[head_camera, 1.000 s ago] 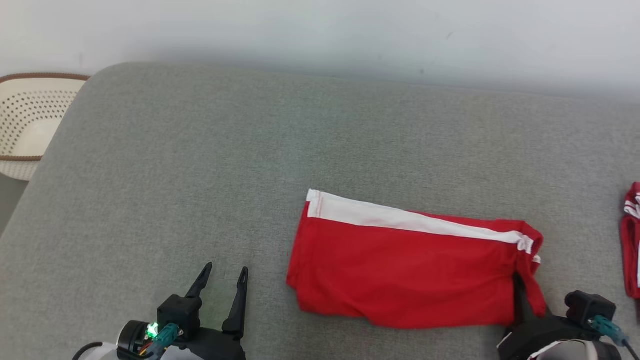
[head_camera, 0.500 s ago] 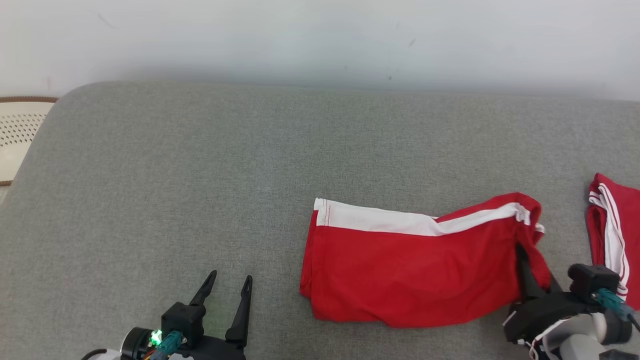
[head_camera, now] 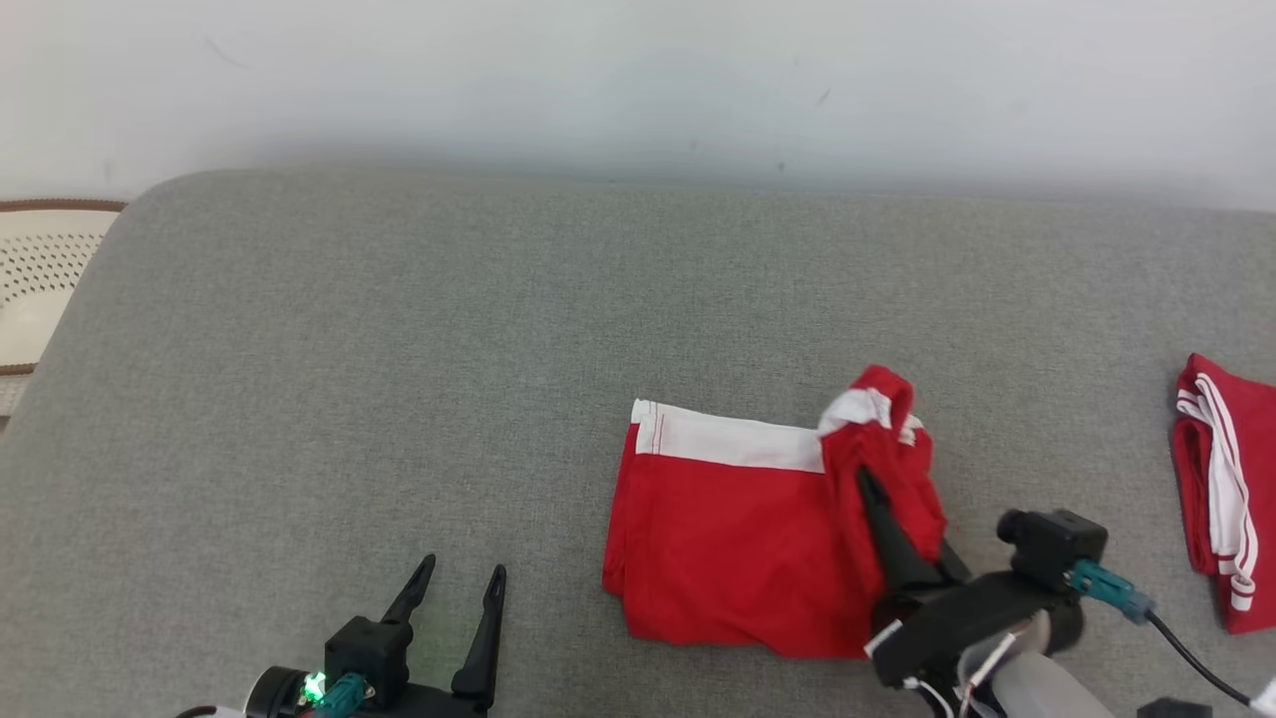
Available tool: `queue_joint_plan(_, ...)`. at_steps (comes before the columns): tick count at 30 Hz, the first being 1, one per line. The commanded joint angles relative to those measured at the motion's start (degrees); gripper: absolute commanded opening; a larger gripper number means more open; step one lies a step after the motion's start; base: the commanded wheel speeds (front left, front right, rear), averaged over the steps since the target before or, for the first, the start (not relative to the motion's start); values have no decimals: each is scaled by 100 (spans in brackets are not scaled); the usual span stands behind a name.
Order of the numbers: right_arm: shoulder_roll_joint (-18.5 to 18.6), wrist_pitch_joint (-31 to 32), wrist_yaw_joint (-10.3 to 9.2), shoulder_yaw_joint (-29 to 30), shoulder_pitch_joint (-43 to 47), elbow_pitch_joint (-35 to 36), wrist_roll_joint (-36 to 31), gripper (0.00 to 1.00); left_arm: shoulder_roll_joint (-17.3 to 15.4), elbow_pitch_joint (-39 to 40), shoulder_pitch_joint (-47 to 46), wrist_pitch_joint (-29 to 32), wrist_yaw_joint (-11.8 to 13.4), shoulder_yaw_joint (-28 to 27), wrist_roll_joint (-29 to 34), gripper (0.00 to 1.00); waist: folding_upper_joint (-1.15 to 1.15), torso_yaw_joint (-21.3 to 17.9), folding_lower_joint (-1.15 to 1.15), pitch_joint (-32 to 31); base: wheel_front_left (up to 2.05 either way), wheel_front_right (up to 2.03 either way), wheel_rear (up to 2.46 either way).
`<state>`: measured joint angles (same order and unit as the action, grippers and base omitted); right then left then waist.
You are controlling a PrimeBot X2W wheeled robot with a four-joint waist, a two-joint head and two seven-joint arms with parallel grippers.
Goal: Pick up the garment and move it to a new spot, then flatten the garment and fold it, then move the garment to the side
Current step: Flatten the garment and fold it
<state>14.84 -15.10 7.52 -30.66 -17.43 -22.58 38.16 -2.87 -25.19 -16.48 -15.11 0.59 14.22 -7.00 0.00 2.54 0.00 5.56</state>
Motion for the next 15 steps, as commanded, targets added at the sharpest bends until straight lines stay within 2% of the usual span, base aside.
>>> queue_joint_plan(1,8,-1,-6,-245,-166,130,264,0,-6,-14,58,-2,-16,6,35,100,0,41,0,9,0,0,0)
queue_joint_plan(2,-22,-1,-5,-507,-279,206,467,0,-7,-20,55,-2,-18,34,21,100,0,83,0,13,0,0,0)
queue_joint_plan(8,-175,-1,-5,-1140,-651,143,927,0,-7,-88,15,-3,-37,212,-34,100,0,300,0,16,0,0,0)
queue_joint_plan(15,-284,-1,-5,-1440,-901,-293,1035,0,-6,-110,-104,-2,-20,443,-126,100,0,602,0,67,0,0,0)
